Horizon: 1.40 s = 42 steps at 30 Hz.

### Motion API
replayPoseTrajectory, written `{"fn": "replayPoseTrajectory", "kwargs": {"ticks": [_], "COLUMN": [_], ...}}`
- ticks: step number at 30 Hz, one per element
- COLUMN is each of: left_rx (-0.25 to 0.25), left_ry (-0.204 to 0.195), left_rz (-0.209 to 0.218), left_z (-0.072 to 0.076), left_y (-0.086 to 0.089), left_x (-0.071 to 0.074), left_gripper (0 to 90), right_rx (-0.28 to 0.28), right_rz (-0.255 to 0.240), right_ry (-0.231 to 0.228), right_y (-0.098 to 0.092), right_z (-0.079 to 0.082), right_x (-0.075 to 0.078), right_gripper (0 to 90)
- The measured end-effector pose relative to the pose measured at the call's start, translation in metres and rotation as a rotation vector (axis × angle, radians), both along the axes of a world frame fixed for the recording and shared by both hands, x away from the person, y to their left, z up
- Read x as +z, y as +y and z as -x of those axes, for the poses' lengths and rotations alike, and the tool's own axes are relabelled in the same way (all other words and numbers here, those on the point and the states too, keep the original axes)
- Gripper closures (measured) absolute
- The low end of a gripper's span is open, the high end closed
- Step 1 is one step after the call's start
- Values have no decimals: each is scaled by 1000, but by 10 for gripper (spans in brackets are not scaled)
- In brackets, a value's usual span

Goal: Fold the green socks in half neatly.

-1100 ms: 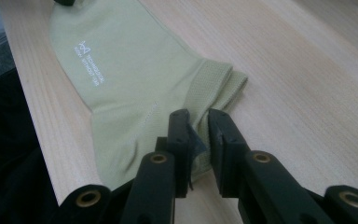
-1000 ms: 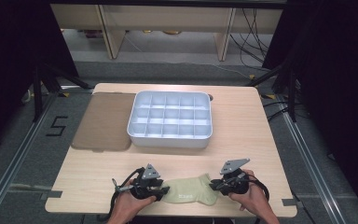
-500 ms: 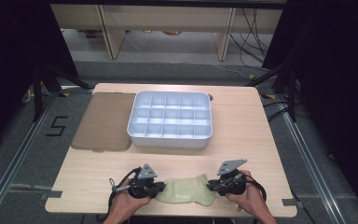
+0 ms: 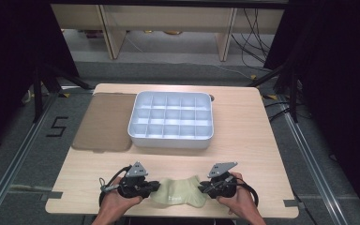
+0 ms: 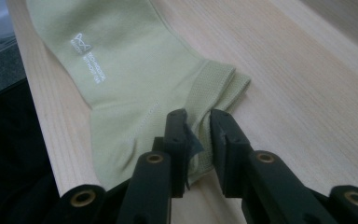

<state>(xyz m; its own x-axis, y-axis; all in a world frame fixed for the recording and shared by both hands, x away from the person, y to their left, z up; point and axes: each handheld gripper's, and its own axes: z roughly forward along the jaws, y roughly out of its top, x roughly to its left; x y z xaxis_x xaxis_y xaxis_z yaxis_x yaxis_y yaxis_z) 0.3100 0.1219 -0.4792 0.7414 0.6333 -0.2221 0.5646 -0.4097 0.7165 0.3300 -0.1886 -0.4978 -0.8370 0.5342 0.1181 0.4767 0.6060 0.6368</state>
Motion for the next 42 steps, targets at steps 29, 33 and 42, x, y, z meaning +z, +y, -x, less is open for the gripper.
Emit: {"fn": "replayPoseTrajectory", "kwargs": {"ticks": [29, 33, 42], "left_rx": [31, 25, 17], "left_ry": [40, 37, 54], "left_rz": [63, 86, 73], "left_z": [-5, -6, -11], "left_y": [-2, -10, -17], "left_x": [21, 23, 20], "left_gripper": [844, 844, 843], "right_rx": [104, 111, 75], "right_rz": [37, 30, -30], "right_ry": [-34, -33, -55], "right_y": [31, 37, 22], "right_z": [2, 0, -3], "right_x": [-3, -4, 10], "right_gripper": [876, 876, 864]}}
